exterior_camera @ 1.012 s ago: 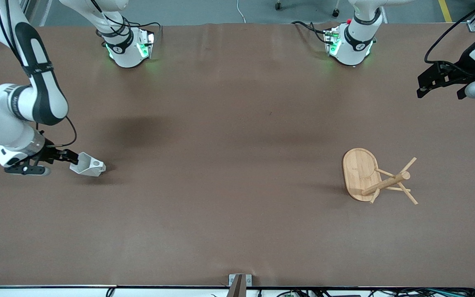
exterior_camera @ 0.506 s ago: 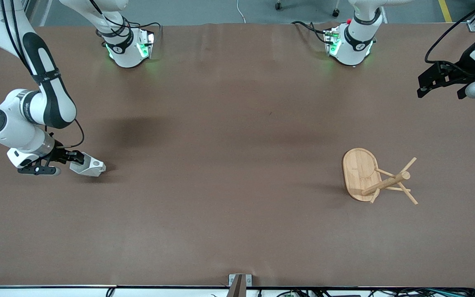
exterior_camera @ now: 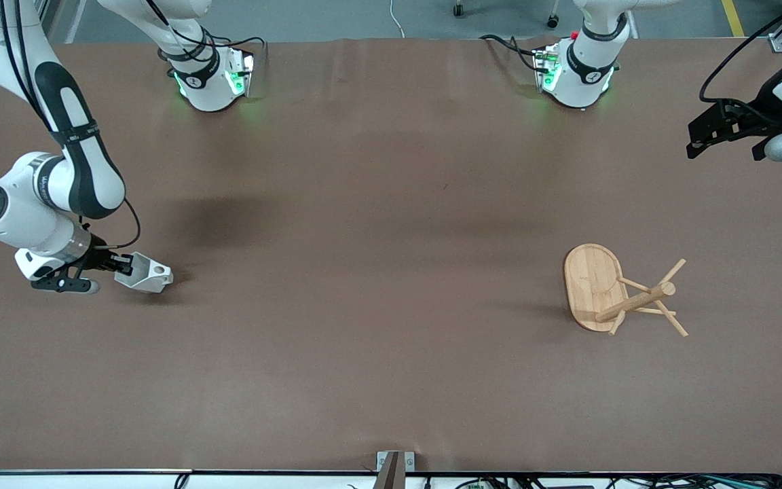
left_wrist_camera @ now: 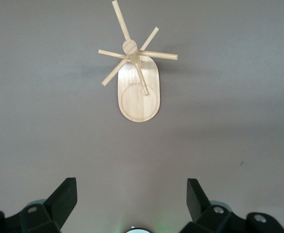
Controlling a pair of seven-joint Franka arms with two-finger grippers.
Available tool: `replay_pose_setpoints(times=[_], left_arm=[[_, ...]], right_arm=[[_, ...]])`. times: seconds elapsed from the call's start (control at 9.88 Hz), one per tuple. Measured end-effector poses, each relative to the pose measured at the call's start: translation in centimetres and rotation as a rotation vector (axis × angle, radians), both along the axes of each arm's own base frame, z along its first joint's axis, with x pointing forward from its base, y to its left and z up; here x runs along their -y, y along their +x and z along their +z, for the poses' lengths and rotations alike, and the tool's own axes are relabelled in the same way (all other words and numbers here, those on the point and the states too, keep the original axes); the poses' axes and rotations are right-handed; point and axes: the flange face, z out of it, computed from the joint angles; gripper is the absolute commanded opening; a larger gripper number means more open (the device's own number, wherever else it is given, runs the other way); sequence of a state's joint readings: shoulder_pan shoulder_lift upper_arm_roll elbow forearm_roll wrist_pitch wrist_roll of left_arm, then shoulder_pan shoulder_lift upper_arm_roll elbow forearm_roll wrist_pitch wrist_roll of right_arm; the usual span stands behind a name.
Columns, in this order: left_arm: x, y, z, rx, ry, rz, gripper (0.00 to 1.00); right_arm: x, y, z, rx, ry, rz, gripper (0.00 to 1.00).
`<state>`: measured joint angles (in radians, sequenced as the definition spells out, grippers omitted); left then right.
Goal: Hang cup on rack
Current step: 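Lift the white cup with the right gripper toward the table middle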
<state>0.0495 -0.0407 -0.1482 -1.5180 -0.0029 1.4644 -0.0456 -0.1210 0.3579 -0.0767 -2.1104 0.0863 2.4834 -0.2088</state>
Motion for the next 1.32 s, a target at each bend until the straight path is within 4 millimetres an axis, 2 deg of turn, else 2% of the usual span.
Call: replay_pose_setpoints(times=[0.1, 0.2, 0.3, 0.4, 0.51, 0.61, 0.81, 1.01, 1.32], left_arm=[[0.0, 0.0, 0.0, 0.0, 0.0, 0.0, 1.0], [0.0, 0.0, 0.0, 0.0, 0.0, 0.0, 1.0], [0.0, 0.0, 0.0, 0.0, 0.0, 0.0, 1.0], [0.0, 0.0, 0.0, -0.001, 0.0, 0.0, 1.0], [0.0, 0.0, 0.0, -0.002, 0.0, 0.0, 1.0], [0.0, 0.0, -0.1, -0.004, 0.0, 0.0, 1.0], [0.0, 0.1, -0.2, -0.005, 0.0, -0.001, 1.0], [0.0, 0.2, -0.2, -0.006, -0.003, -0.009, 1.0], [0.2, 0.3, -0.4, -0.011, -0.026, -0.014, 1.0]], right_arm=[[0.0, 0.6, 0.7, -0.017, 0.007, 0.017, 0.01], [-0.2, 1.7, 2.4, -0.065, 0.025, 0.034, 0.01], [-0.9, 3.0, 5.3, -0.13, 0.055, 0.052, 0.01], [-2.5, 4.5, 8.9, -0.171, 0.107, 0.066, 0.01], [-5.0, 5.4, 11.7, -0.192, 0.179, 0.082, 0.01], [-8.5, 5.6, 13.0, -0.22, 0.277, 0.104, 0.0], [-16.9, 5.2, 13.4, -0.261, 0.549, 0.123, 0.0], [-24.3, 5.0, 14.1, -0.277, 0.802, 0.109, 0.0], [-34.7, 2.8, 15.3, -0.351, 1.089, 0.102, 0.0]])
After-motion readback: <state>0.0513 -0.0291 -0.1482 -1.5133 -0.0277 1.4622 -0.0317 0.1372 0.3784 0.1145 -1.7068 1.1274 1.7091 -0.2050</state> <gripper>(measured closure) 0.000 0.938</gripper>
